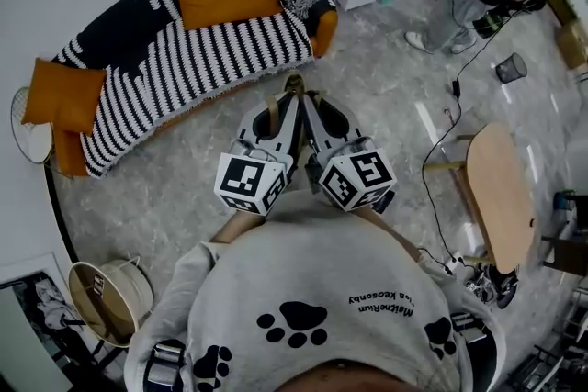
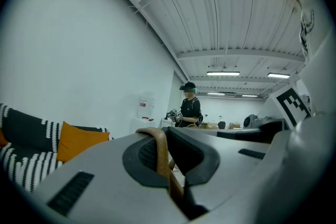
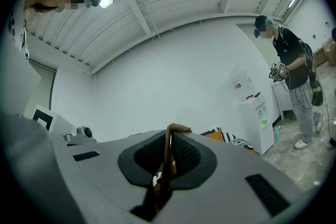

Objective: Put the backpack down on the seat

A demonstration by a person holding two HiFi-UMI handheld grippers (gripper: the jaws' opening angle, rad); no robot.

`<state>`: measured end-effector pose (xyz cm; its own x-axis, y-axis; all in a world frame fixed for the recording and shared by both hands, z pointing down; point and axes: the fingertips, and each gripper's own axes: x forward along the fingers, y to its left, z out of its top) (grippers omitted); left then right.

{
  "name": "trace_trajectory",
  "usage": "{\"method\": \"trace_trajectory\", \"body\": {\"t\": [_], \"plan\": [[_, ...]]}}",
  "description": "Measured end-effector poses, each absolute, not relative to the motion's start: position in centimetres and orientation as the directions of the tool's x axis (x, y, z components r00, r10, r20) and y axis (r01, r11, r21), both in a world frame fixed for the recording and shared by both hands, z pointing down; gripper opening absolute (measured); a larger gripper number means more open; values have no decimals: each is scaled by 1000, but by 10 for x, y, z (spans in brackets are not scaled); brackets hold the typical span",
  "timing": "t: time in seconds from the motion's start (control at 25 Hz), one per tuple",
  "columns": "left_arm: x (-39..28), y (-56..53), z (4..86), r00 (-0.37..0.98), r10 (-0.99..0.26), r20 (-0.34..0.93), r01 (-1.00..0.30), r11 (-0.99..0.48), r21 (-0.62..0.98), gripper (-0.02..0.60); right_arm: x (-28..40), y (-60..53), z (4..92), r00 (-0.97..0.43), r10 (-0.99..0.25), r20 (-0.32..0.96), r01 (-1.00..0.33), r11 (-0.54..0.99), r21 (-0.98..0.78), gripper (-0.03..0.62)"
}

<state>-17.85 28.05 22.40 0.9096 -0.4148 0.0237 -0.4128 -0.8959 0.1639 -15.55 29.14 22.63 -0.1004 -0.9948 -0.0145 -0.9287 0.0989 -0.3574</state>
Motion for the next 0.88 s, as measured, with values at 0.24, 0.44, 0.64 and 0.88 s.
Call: {"method": "trace_trajectory", "body": {"t": [0.24, 0.44, 0.64, 0.88], "plan": [[-178, 258, 229, 911, -411, 32, -409, -893, 187, 18, -154, 267, 230, -98, -995, -3, -926, 92, -367, 41], [-174, 234, 233, 904, -426, 29, -424, -885, 191, 18, -148, 242, 234, -113, -994, -2, -922, 106, -372, 41], [-167, 199, 233, 892, -451, 24, -447, -874, 190, 18, -142, 206, 235, -142, -990, -9, -918, 135, -372, 41], [-146, 135, 234, 870, -492, 29, -488, -852, 189, 18, -120, 141, 238, -184, -983, 11, -910, 166, -381, 41]]}}
